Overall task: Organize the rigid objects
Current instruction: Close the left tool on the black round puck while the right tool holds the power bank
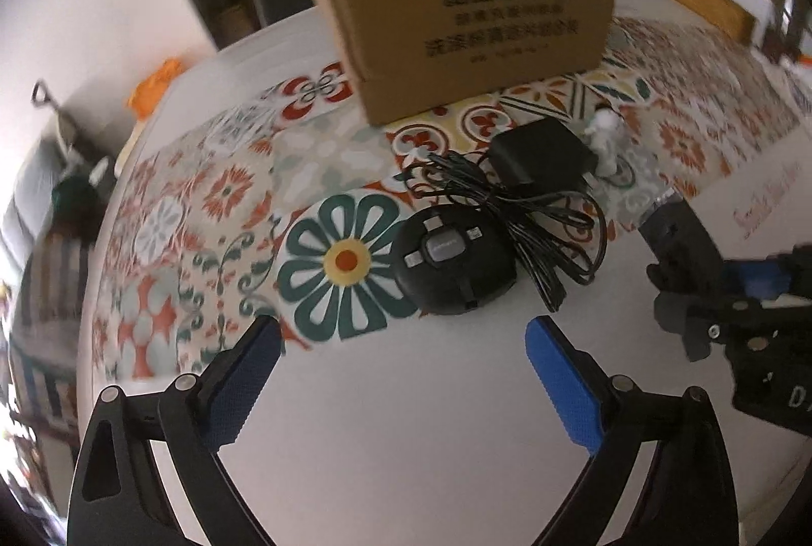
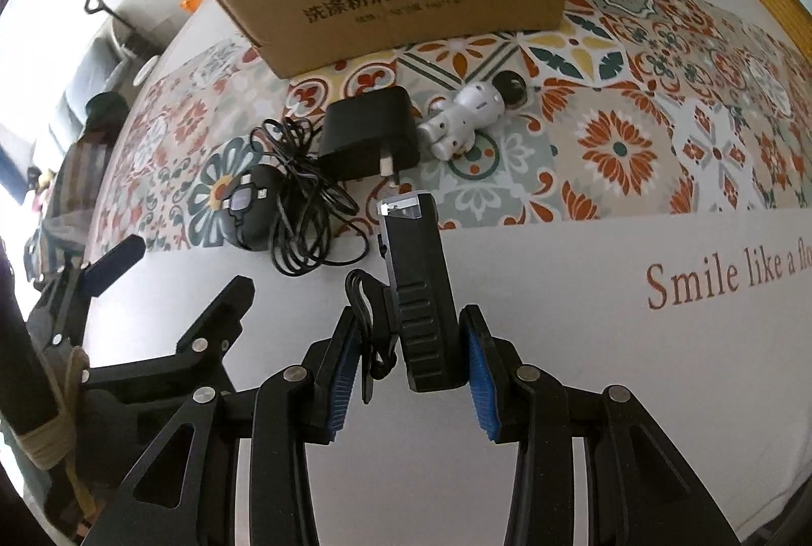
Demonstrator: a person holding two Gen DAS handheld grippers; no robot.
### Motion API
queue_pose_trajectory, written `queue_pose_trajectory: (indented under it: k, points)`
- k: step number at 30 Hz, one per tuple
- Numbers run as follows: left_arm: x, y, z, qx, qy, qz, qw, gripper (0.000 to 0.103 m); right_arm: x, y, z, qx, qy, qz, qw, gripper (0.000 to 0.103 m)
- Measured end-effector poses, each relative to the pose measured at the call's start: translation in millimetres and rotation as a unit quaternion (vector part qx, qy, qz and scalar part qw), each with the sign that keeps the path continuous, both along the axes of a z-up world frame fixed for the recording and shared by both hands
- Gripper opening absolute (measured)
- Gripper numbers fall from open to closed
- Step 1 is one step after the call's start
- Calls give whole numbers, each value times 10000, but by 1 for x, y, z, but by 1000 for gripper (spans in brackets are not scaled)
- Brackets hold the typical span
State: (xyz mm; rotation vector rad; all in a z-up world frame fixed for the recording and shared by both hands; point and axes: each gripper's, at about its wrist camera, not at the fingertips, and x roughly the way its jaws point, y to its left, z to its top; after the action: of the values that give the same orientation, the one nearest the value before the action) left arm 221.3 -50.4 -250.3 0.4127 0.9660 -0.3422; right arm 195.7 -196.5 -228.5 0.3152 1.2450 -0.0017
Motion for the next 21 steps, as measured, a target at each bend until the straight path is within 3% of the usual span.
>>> queue_pose_trajectory:
  k: [7,21]
  points:
    - [11,-8,-16,146,3,-503,9986,88,3,0,-8,-27,22,-212,9998,40]
    - [26,-23,-18,-170,-134,-1094,9938,86,10,-3,-12,-19,31,-460,9989,40]
